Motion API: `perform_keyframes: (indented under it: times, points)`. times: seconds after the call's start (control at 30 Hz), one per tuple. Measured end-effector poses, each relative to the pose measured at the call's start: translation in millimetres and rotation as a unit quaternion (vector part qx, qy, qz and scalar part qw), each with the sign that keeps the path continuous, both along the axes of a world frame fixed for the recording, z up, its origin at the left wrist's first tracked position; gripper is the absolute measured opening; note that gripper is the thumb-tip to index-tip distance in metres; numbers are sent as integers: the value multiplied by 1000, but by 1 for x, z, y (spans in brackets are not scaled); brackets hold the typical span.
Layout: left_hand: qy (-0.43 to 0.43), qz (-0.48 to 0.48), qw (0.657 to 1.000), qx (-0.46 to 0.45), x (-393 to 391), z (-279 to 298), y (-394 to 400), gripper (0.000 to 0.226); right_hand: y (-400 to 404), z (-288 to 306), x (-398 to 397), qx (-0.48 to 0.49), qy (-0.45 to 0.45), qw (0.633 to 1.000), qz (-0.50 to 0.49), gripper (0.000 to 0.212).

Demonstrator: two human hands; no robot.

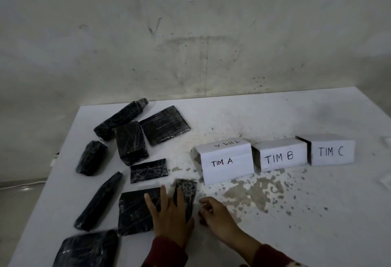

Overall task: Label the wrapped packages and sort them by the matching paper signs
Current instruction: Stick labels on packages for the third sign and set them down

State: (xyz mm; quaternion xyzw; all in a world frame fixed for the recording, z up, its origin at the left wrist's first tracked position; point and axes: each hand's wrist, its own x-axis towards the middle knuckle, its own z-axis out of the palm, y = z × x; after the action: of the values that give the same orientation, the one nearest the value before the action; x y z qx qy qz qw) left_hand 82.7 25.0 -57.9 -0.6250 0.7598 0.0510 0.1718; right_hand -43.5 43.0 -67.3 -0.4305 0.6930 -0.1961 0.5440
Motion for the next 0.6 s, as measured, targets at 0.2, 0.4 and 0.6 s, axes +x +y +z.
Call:
perform_keyframes:
  times: [0.2, 0.4, 0.6]
  points:
    - [121, 43, 990, -57, -2, -2, 8, 69, 0, 6, 5, 30, -83, 994, -67, 31]
    - [354, 118, 927, -33, -9, 12, 12, 59, 7, 16, 0, 25, -199, 970, -136, 28]
    - [512, 171, 840, -64, -36, 25, 11, 48, 7, 34, -26, -52, -225, 961, -151, 24]
